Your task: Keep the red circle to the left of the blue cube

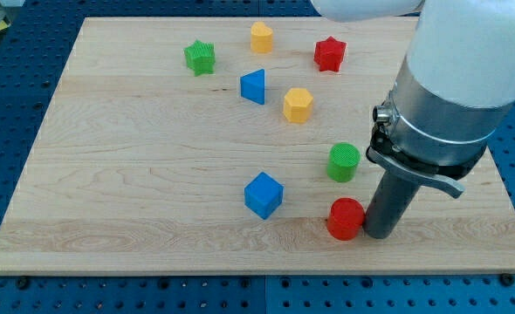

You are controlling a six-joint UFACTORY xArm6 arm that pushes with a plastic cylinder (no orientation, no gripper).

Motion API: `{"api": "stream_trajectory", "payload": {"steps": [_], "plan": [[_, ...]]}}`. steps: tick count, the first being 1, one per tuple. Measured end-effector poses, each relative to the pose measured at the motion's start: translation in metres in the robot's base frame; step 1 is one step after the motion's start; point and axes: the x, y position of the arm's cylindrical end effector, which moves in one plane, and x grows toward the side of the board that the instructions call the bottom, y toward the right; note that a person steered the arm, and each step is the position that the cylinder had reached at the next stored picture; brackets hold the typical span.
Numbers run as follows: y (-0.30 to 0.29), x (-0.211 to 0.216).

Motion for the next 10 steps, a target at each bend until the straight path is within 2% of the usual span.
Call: {"api": "stream_trajectory", "payload": {"steps": [5, 10], "plan": [[-0.004, -0.010], [-0.118, 0.013]]}}
